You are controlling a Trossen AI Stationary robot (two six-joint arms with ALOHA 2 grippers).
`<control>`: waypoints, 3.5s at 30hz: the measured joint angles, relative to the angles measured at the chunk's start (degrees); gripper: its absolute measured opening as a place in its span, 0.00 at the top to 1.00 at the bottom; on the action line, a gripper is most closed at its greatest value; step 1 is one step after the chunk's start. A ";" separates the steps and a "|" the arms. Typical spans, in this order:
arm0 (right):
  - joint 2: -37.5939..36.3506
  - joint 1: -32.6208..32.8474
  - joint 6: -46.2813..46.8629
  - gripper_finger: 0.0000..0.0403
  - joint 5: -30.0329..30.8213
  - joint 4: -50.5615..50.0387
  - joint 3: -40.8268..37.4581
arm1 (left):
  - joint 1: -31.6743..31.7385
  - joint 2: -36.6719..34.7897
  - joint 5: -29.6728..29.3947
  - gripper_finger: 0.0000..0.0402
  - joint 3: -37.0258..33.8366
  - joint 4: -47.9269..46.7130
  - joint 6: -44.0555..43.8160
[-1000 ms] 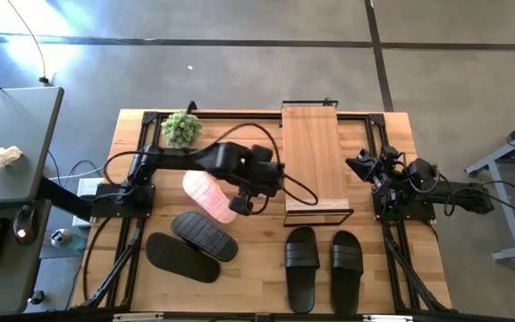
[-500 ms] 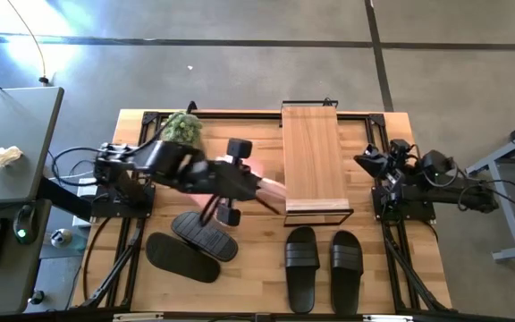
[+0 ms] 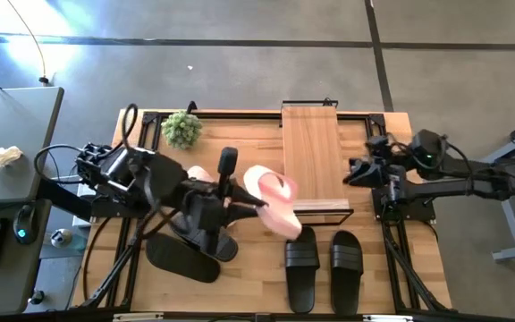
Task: Pick and place slides into the shelf
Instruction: Put the pink slipper under the shelf
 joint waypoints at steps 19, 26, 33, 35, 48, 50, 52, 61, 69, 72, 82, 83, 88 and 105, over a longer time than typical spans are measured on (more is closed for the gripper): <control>27.37 -4.04 -0.38 0.66 -20.00 12.84 6.22 | -4.65 -0.27 13.43 0.92 -0.02 5.21 1.65; 37.74 -1.36 23.32 0.58 -25.58 45.47 6.22 | -4.54 -0.27 13.77 0.92 -0.02 4.71 1.69; 44.41 0.53 30.63 0.57 -25.37 50.80 6.22 | -4.50 -0.22 13.66 0.92 -0.02 4.18 2.40; 46.28 0.78 30.53 0.57 -25.34 51.85 6.22 | -4.50 -0.21 13.63 0.92 -0.02 4.20 3.17; 55.26 3.93 33.92 0.57 -26.23 64.94 15.72 | -2.97 1.56 13.11 0.92 -0.07 4.47 3.12; 56.51 4.76 33.97 0.57 -26.70 64.61 18.32 | -2.90 1.59 12.34 0.92 -0.07 4.12 3.18; 57.28 5.31 33.94 0.57 -27.92 63.95 19.80 | -2.87 1.59 12.32 0.92 -0.07 4.65 3.21; 58.23 2.42 32.02 0.57 -29.26 61.31 19.37 | -3.04 1.57 12.22 0.92 -0.04 4.64 3.11; 58.23 -1.79 32.37 0.57 -29.72 62.08 19.34 | -3.08 1.56 12.44 0.92 -0.04 5.79 3.37; 58.21 -2.56 32.32 0.57 -29.92 61.85 19.34 | -3.08 1.55 12.54 0.92 -0.04 5.95 3.31; 58.21 -0.01 32.58 0.57 -30.58 62.26 19.31 | -2.99 1.55 9.73 0.92 -0.04 5.21 3.99; 58.21 0.25 33.01 0.57 -30.57 62.56 19.31 | -2.99 1.55 9.38 0.92 -0.04 5.07 4.01; 58.21 0.97 33.46 0.57 -30.39 62.73 19.31 | -2.99 1.55 8.89 0.92 -0.04 4.63 4.01; 58.17 1.42 31.47 0.83 -26.18 62.36 19.29 | -2.99 1.54 7.43 0.92 -0.04 3.86 2.87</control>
